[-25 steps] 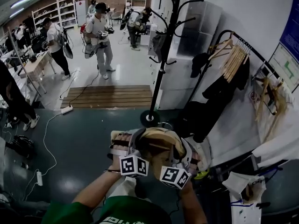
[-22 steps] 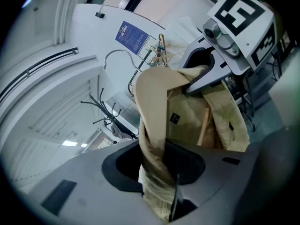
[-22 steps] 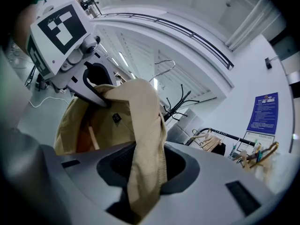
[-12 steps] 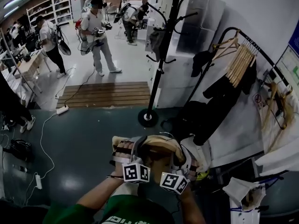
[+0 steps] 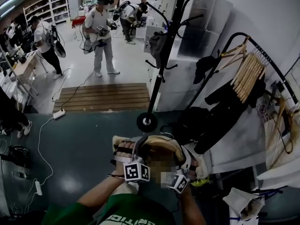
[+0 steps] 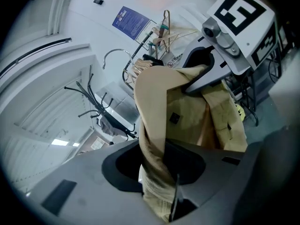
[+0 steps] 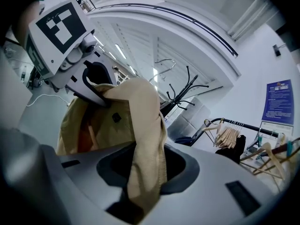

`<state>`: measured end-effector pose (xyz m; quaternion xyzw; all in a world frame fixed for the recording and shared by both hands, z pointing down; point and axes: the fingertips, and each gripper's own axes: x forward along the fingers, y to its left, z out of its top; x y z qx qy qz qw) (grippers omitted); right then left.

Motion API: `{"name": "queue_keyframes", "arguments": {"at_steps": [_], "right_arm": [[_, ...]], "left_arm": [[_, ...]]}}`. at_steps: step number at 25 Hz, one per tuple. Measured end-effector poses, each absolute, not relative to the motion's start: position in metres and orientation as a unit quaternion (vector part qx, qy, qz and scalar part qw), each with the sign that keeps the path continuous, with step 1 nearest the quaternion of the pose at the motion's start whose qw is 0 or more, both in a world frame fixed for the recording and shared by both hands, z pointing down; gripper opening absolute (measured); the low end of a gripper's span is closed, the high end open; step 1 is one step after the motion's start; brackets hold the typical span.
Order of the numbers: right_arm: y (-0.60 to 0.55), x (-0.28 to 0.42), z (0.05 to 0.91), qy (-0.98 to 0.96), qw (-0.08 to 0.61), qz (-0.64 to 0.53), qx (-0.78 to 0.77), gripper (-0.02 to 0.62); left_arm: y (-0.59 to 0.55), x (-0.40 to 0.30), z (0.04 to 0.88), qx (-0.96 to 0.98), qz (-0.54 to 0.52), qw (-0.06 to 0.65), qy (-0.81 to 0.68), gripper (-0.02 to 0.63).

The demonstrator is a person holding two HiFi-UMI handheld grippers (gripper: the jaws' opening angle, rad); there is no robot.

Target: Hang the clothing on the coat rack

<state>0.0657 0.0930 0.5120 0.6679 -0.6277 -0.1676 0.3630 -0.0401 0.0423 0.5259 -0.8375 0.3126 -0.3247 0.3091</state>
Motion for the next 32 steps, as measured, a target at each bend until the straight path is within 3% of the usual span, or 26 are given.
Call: {"name": "queue_keyframes", "arguments": {"at_steps": [18, 32], "right_arm": [[-0.053, 0.123, 0.525, -0.634, 0.357, -0.170, 0.665, 0.124], [-0.153, 0.177, 0.574, -0.685, 0.366, -0.156, 0.610, 0.126]], "left_arm": [[-0.104, 0.017, 0.539, -0.828, -0.341, 0.314, 0.316, 0.123], [-0.190, 0.067, 0.594, -0.810, -0.403, 0.256, 0.339, 0.123]]}}
